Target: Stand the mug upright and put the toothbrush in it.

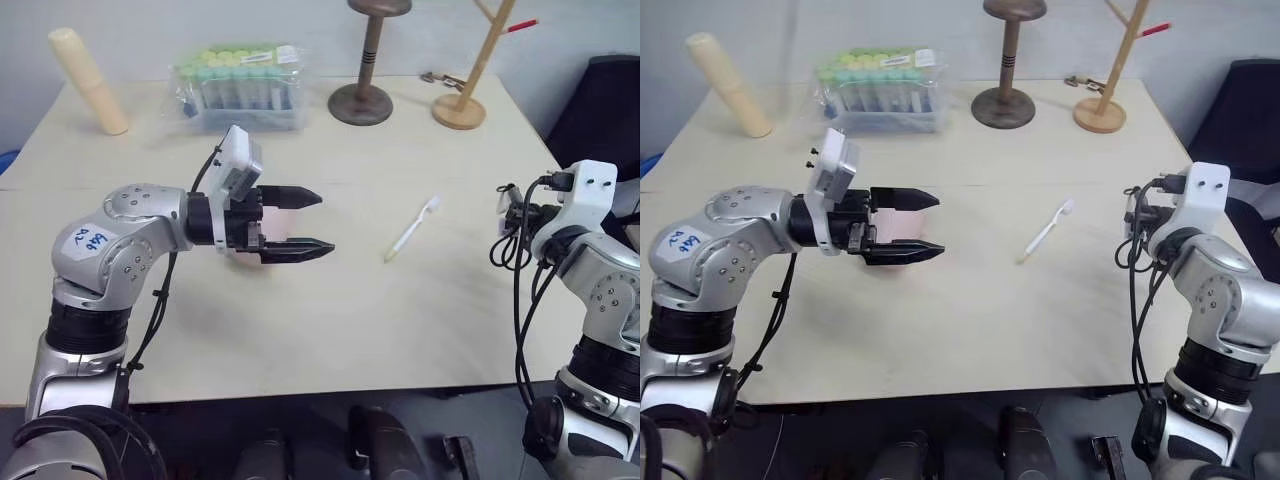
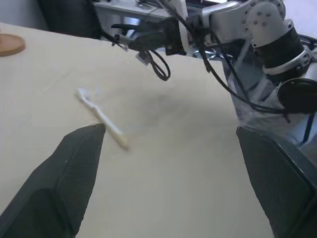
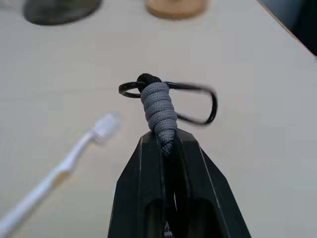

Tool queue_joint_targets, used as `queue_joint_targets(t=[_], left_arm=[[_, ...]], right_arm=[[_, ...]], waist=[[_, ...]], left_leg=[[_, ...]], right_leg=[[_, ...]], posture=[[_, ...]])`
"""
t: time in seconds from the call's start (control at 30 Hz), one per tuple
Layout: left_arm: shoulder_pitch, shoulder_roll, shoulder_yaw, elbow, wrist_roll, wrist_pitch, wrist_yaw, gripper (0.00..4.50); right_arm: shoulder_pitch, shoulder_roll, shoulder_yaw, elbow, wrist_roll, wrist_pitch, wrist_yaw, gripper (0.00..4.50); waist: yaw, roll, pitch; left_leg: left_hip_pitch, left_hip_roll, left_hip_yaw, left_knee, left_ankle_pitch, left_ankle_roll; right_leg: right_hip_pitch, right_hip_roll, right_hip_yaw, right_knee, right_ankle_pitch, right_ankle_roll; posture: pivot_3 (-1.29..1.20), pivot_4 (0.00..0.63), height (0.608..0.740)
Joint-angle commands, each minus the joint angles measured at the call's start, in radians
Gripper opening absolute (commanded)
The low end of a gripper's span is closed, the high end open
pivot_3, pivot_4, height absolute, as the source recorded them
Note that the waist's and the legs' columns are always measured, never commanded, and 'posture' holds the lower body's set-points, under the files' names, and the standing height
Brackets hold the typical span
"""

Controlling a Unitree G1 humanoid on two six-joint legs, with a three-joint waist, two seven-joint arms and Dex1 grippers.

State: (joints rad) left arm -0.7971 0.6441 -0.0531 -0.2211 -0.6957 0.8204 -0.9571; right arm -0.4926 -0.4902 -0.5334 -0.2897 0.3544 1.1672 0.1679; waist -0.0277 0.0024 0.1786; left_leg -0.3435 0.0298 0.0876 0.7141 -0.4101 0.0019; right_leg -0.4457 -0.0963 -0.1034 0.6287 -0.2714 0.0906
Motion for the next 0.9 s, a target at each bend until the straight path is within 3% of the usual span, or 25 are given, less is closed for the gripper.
queue_joint_targets(t=[0.03, 0.07, 0.17, 0.4, 0.53, 0.67, 0.8, 0.9], left_arm=[[-0.055, -0.047, -0.05, 0.01, 0.02, -0.049, -0.042, 4.5], [-0.059, -0.049, -0.054, 0.016, 0.025, -0.053, -0.052, 4.5], [-0.068, -0.044, -0.072, 0.021, 0.038, -0.067, -0.094, 4.5], [-0.06, -0.006, -0.033, 0.026, 0.063, -0.033, -0.047, 4.5], [-0.087, 0.051, 0.05, 0.098, 0.098, 0.119, 0.124, 4.5], [-0.158, 0.094, 0.132, 0.268, 0.168, 0.356, 0.336, 4.5], [-0.187, 0.121, 0.101, 0.401, 0.232, 0.454, 0.395, 4.5], [-0.199, 0.115, 0.076, 0.502, 0.269, 0.466, 0.405, 4.5]], right_arm=[[0.198, -0.007, -0.086, -0.069, -0.007, 0.0, 0.015, 0.02], [0.213, -0.003, -0.087, -0.074, -0.001, -0.006, 0.012, 0.02], [0.254, 0.002, -0.109, -0.09, 0.013, -0.02, 0.009, 0.87], [0.258, -0.139, -0.052, -0.16, 0.045, -0.051, 0.121, 3.25], [0.226, -0.264, 0.023, -0.24, 0.142, -0.115, 0.31, 3.25], [0.157, -0.35, 0.084, -0.373, 0.373, -0.135, 0.555, 3.25], [0.081, -0.415, 0.117, -0.402, 0.571, -0.12, 0.694, 3.25], [0.034, -0.448, 0.153, -0.373, 0.606, -0.147, 0.732, 3.25]], waist=[[0.026, -0.001, -0.001], [0.027, -0.001, -0.001], [0.02, 0.0, 0.0], [0.025, 0.001, 0.0], [0.025, 0.001, 0.0], [0.024, 0.0, 0.0], [0.034, -0.002, 0.001], [0.051, -0.005, 0.002]], left_leg=[[0.002, 0.001, -0.002, -0.002, 0.0, 0.0], [0.002, 0.0, 0.0, -0.002, 0.0, 0.0], [0.003, -0.001, 0.005, 0.0, 0.0, 0.0], [0.005, 0.0, 0.005, 0.0, 0.0, 0.001], [0.005, 0.0, 0.004, -0.001, 0.0, 0.001], [0.006, 0.0, 0.004, -0.001, 0.0, 0.001], [0.004, -0.001, 0.003, -0.001, 0.0, 0.001], [0.002, -0.002, 0.002, 0.002, -0.001, 0.003]], right_leg=[[0.002, 0.002, -0.001, -0.001, -0.001, -0.001], [0.002, 0.001, 0.0, -0.001, -0.001, -0.001], [0.001, 0.001, 0.004, -0.001, 0.001, 0.002], [0.002, 0.002, 0.006, -0.001, 0.001, 0.002], [0.001, 0.002, 0.006, -0.001, 0.001, 0.002], [0.002, 0.002, 0.006, -0.001, 0.001, 0.002], [0.002, 0.001, 0.004, -0.002, 0.001, 0.002], [0.002, 0.0, 0.002, -0.002, 0.001, 0.002]], posture=[[0.0, 0.15, 0.74], [0.0, 0.15, 0.74], [0.0, 0.15, 0.74], [0.0, 0.15, 0.74], [0.0, 0.15, 0.74], [0.0, 0.15, 0.74], [0.0, 0.15, 0.74], [0.0, 0.15, 0.74]])
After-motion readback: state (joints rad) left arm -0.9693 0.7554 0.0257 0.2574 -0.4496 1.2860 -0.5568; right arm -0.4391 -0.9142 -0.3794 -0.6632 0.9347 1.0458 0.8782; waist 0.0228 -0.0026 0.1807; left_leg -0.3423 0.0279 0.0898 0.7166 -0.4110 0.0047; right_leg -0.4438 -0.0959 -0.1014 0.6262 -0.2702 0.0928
